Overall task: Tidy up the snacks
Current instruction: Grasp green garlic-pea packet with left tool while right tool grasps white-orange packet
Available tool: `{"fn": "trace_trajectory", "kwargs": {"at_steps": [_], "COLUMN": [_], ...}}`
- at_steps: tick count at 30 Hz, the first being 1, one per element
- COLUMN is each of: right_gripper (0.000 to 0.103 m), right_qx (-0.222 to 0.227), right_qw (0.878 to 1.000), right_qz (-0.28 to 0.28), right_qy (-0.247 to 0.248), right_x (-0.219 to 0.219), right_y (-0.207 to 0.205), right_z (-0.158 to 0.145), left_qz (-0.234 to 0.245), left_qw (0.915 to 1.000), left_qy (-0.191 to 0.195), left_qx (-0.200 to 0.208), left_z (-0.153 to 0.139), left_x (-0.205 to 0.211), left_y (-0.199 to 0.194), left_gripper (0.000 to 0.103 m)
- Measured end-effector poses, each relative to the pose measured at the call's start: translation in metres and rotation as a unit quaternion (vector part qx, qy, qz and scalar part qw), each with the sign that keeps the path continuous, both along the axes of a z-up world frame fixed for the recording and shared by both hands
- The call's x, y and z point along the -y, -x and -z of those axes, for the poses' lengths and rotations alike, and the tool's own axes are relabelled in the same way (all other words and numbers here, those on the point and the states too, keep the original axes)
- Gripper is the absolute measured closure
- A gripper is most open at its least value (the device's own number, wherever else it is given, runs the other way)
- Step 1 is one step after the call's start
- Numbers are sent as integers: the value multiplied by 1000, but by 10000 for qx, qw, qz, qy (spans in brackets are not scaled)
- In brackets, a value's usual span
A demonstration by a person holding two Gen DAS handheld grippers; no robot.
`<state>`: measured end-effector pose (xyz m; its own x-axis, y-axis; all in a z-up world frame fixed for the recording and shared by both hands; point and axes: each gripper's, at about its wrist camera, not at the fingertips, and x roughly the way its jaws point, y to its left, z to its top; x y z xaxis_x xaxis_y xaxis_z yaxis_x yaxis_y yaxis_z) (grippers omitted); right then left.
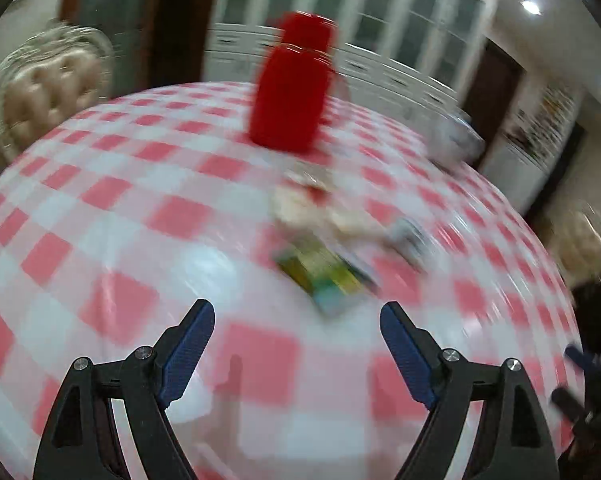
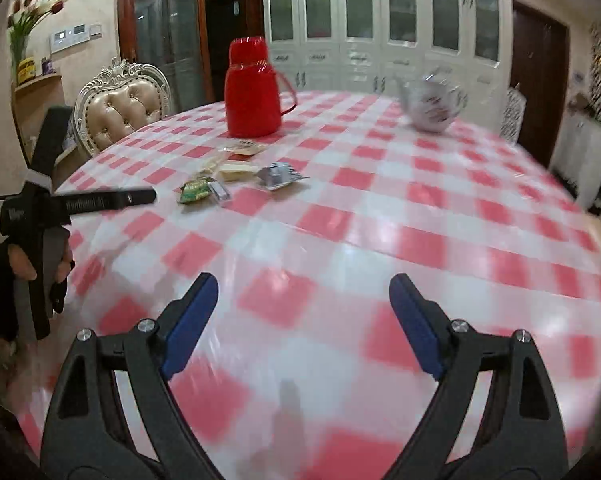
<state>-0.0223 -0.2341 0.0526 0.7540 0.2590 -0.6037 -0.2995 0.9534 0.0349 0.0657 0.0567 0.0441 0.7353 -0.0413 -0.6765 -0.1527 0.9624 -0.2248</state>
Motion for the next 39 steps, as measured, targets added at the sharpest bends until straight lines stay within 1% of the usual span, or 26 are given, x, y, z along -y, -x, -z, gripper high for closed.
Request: {"fn": "trace_trajectory", "kwargs": {"at_steps": [1, 2, 4, 5, 7, 8, 10, 11, 12, 14, 15, 17, 18, 19, 20, 21, 23, 24, 25, 27, 30, 32, 33, 34, 37, 39], "right_gripper": [14, 14, 14, 14, 14, 14, 14, 14, 14, 14, 14, 14, 16, 24, 48, 63, 64, 64, 64, 64, 64, 64, 64, 64, 64, 63], "right_qx": [-109, -154, -288, -349, -451, -468, -592, -662, -762, -923, -941, -914, -939, -978, -1004, -948, -850, -694, -634, -725, -612, -542, -495, -436, -295, -333], "right_qw": [9999, 9998, 9995, 9993, 9986, 9984, 9974, 9968, 9955, 9924, 9913, 9898, 9886, 9877, 9868, 9876, 9898, 9921, 9938, 9948, 9951, 9957, 9960, 9966, 9971, 9968], "right_qz": [-60, -82, -31, 11, 61, 68, -36, -145, -312, -493, -549, -704, -788, -824, -847, -920, -753, -596, -542, -525, -572, -649, -680, -679, -703, -700], "right_qy": [-72, -61, 92, 141, 253, 321, 412, 434, 476, 648, 735, 840, 870, 895, 948, 851, 866, 859, 738, 480, 534, 386, 285, 167, -85, -185], "right_x": [-10, -15, -29, -34, -43, -48, -58, -63, -70, -81, -87, -97, -102, -104, -107, -107, -104, -99, -94, -84, -78, -73, -71, -68, -62, -57], "right_y": [-22, -33, -70, -84, -115, -128, -155, -168, -182, -201, -210, -225, -232, -236, -238, -234, -224, -211, -199, -176, -136, -115, -104, -95, -79, -76], "right_z": [5, 7, 15, 18, 25, 27, 33, 35, 40, 46, 48, 49, 50, 52, 54, 52, 49, 45, 41, 36, 32, 27, 23, 20, 16, 20], "left_qz": [-168, -355, -632, -724, -658, -505, -317, -226, -176, -147, -165, -193, -224, -255, -269, -275, -277, -255, -215, -101, -175, -325, -490, -631, -756, -629], "left_qw": [9998, 9992, 9957, 9933, 9922, 9942, 9976, 9984, 9982, 9964, 9964, 9979, 9984, 9984, 9979, 9974, 9968, 9968, 9971, 9979, 9992, 9990, 9981, 9968, 9939, 9932], "left_qy": [55, 195, 646, 863, 1041, 943, 619, 475, 505, 772, 782, 579, 483, 479, 554, 622, 671, 657, 622, 514, 179, -6, -128, -224, -247, -480], "left_qx": [28, 52, 188, 250, 211, 127, -41, -200, -271, -303, -266, -201, -184, -185, -206, -234, -342, -375, -387, -374, -317, -315, -346, -427, -762, -848], "left_z": [-2, -4, -5, -2, 8, 13, 20, 26, 28, 28, 26, 20, 18, 18, 20, 21, 26, 27, 28, 28, 24, 23, 24, 28, 41, 44], "left_x": [-9, -19, -30, -31, -32, -28, -21, -18, -19, -22, -23, -22, -23, -24, -26, -28, -27, -25, -21, -9, 11, 20, 23, 24, 26, 32], "left_y": [-8, -15, -22, -22, -22, -26, -28, -30, -30, -32, -30, -26, -25, -24, -23, -23, -25, -26, -26, -29, -39, -47, -54, -62, -81, -84], "left_gripper": [17, 17, 17, 17, 17, 17, 17, 17, 17, 17, 17, 17, 17, 17, 17, 17, 17, 17, 17, 17, 17, 17, 17, 17, 17, 17]}}
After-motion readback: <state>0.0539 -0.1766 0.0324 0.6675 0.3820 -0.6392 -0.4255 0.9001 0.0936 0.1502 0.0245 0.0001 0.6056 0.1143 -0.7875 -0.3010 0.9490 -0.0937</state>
